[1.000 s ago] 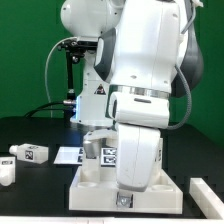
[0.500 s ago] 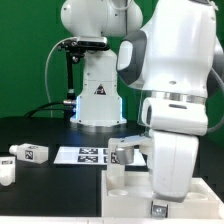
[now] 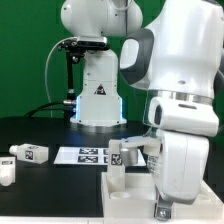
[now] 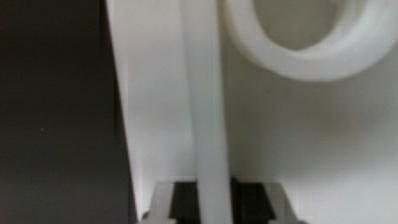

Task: Assemble square table

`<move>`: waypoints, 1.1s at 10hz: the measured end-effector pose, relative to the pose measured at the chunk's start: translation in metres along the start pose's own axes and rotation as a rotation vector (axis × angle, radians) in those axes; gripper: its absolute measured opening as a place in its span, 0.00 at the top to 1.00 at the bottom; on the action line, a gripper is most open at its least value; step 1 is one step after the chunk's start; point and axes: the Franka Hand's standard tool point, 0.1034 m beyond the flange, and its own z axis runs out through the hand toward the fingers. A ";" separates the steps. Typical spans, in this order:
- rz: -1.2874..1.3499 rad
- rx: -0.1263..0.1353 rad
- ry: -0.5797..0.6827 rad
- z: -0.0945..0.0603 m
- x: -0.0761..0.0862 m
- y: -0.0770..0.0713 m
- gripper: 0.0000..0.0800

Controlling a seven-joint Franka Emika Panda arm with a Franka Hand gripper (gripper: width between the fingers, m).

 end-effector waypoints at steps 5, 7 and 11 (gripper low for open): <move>0.035 0.001 -0.004 -0.003 -0.004 0.002 0.65; 0.068 0.007 -0.022 -0.037 -0.020 0.011 0.27; 0.412 0.000 -0.023 -0.051 -0.026 0.011 0.19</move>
Offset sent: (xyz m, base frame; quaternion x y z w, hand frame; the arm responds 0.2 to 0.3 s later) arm 0.0000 0.0000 0.0000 0.0000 0.0000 0.0000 1.0000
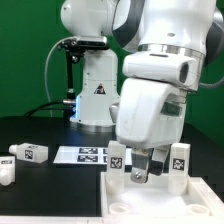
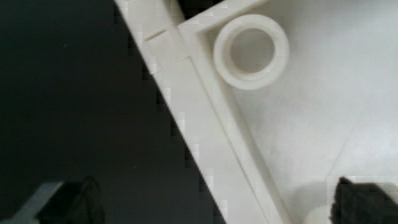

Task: Assemble square table

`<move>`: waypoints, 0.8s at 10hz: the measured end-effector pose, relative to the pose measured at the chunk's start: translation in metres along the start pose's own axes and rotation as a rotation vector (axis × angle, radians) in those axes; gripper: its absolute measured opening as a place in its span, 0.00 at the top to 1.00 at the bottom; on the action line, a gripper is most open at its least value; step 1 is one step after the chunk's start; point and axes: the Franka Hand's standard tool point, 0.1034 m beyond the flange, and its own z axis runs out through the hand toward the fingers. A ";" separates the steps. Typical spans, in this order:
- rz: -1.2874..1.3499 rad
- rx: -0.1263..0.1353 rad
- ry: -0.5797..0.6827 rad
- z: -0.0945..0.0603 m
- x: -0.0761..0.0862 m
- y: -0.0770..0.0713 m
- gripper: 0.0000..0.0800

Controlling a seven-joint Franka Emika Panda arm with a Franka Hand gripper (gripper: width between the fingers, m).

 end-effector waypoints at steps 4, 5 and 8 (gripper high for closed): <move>-0.020 0.020 -0.025 -0.017 -0.039 0.015 0.19; -0.013 0.033 -0.042 -0.026 -0.069 0.015 0.19; 0.033 0.041 -0.056 -0.031 -0.093 0.013 0.19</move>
Offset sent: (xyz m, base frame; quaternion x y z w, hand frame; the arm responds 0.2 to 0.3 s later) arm -0.0470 -0.0669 0.0365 0.0638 -0.0314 -0.0416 0.9966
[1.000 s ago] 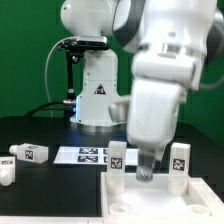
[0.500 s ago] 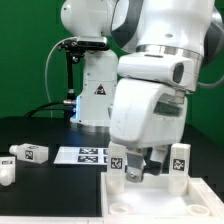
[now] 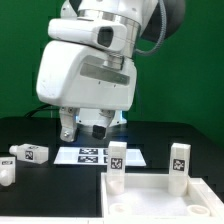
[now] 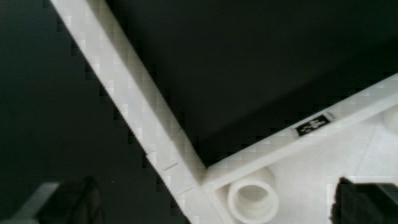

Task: Assemble square table

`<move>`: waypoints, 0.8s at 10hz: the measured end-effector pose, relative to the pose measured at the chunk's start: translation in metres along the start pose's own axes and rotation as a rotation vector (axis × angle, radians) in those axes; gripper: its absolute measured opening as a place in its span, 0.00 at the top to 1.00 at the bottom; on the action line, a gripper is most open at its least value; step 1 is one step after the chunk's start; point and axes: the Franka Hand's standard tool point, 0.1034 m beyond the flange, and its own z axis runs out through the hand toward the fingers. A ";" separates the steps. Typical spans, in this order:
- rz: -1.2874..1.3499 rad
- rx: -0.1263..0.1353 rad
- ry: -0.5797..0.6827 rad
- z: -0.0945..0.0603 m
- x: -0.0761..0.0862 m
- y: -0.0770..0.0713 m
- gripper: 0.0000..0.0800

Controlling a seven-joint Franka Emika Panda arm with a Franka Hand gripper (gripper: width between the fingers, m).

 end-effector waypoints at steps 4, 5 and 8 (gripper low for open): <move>-0.029 0.022 -0.017 0.007 -0.017 -0.006 0.19; -0.030 0.052 -0.039 0.012 -0.044 -0.017 0.19; -0.010 0.091 -0.068 0.020 -0.082 -0.033 0.19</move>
Offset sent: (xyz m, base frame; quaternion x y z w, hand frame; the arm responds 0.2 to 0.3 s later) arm -0.0394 -0.0317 -0.0073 0.0659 -0.0724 -0.0469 0.9941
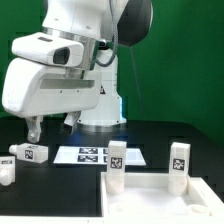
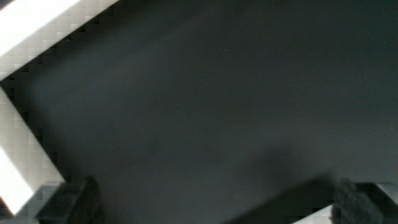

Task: Assemble square table

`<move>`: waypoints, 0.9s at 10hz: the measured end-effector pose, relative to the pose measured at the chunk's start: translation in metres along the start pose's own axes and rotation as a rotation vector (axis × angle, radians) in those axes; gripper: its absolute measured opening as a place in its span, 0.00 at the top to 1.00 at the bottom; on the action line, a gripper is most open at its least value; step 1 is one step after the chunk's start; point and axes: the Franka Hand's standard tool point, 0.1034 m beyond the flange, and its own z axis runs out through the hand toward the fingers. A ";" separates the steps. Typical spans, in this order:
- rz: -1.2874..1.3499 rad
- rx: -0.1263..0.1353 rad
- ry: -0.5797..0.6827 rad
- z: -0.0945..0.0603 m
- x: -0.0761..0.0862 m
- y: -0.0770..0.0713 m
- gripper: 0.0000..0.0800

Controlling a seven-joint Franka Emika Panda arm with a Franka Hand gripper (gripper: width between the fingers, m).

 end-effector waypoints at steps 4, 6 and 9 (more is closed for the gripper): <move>-0.004 0.002 -0.001 0.001 0.001 -0.002 0.19; 0.059 0.060 -0.037 0.024 -0.030 -0.039 0.19; 0.079 0.094 -0.054 0.039 -0.059 -0.052 0.19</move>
Offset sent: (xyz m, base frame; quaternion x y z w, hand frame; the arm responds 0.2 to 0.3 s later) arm 0.0000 0.0000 0.0000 0.0000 0.0000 0.0000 1.0000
